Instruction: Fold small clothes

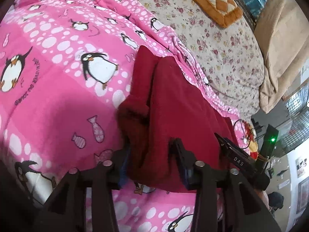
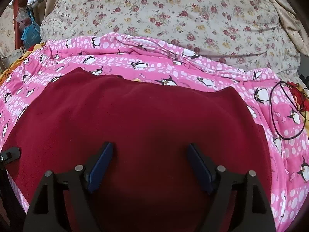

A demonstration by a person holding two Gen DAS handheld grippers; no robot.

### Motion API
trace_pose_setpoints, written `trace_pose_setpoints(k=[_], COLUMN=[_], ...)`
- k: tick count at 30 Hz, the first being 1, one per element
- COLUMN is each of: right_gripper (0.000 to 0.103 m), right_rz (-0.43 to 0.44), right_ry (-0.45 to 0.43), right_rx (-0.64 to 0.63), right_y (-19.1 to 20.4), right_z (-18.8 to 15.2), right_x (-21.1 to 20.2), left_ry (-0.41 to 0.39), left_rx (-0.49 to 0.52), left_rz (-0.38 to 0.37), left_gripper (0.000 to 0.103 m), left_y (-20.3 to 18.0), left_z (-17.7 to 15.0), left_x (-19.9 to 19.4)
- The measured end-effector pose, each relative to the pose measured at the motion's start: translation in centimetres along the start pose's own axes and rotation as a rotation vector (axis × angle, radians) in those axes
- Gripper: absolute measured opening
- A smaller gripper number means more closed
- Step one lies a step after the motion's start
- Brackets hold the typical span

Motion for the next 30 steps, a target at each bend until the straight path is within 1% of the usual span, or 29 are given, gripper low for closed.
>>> trace_pose_setpoints(k=[1,4,5,6,8,10,11,12,14,16,18,20,22,23,24,25,28,30], right_gripper=[0.083,0.083,0.083,0.083,0.083,0.083,0.083,0.083,0.083,0.083,0.083,0.083,0.083,0.083,0.083,0.083,0.083,0.083], right_rz=[-0.002,0.007,0.012,0.017,0.035,0.094,0.139,0.218,0.317,0.428,0.563,0.626,0.65,0.681,0.694,0.688,0.57,0.522], right_ry=[-0.002,-0.001,0.006,0.009,-0.033,-0.099,-0.108,-0.102,-0.073,-0.023,0.063,0.132,0.195,0.242,0.276,0.305,0.388,0.421], right_rx=[0.0,0.002,0.003,0.006,0.022,0.04,0.049,0.063,0.077,0.079,0.053,0.031,0.034,0.038,0.036,0.029,-0.027,-0.059], right_y=[0.0,0.0,0.0,-0.1,-0.2,-0.2,-0.1,0.4,1.6,3.7,7.0,9.9,12.0,13.2,13.9,14.5,16.1,17.0], right_z=[0.0,0.1,0.2,0.3,0.8,1.7,2.2,3.3,5.1,7.0,8.9,10.2,11.6,12.2,12.6,12.9,13.8,14.2], right_x=[0.0,-0.2,-0.3,-0.6,-1.7,-3.4,-3.8,-4.0,-3.8,-2.8,-0.9,1.1,3.4,4.5,5.2,5.9,7.9,8.4], left_ry=[0.014,0.051,0.046,0.038,0.023,0.02,0.012,0.0,-0.036,-0.066,-0.1,-0.13,-0.154,-0.161,-0.166,-0.171,-0.183,-0.176], left_rx=[0.016,0.017,0.014,0.006,-0.028,-0.066,-0.06,-0.043,0.042,0.133,0.23,0.307,0.365,0.395,0.417,0.436,0.479,0.482], left_rz=[0.015,0.054,0.054,0.051,0.063,0.05,0.059,0.071,0.126,0.189,0.238,0.257,0.257,0.254,0.246,0.238,0.223,0.203], left_gripper=[0.036,0.037,0.037,0.034,0.013,0.009,0.006,0.005,0.003,0.001,0.0,0.0,0.0,0.0,0.0,0.0,0.0,0.0], left_y=[-0.4,-0.9,-0.9,-0.8,0.1,1.0,1.0,0.7,-0.1,-1.0,-2.4,-3.5,-4.6,-5.1,-5.6,-6.1,-7.3,-7.6], left_z=[0.1,0.6,0.7,0.8,0.8,0.6,0.5,0.4,0.2,0.0,-0.1,-0.1,-0.1,0.0,0.0,0.0,0.3,0.5], left_x=[0.1,0.3,0.2,-0.1,-0.3,-0.3,-0.3,-0.3,-0.4,-0.3,-0.4,-0.7,-1.0,-1.0,-1.0,-1.0,-0.8,-0.7])
Point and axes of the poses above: each gripper's, at about its wrist camera, not at the fingertips, and x roughly the way its jaws point, y to its left, z to its top, the point moved 7 cm from there along x, roughly the way its jaws point, and after that the axes turned 9 degrees about y, right-handed, at the moved point
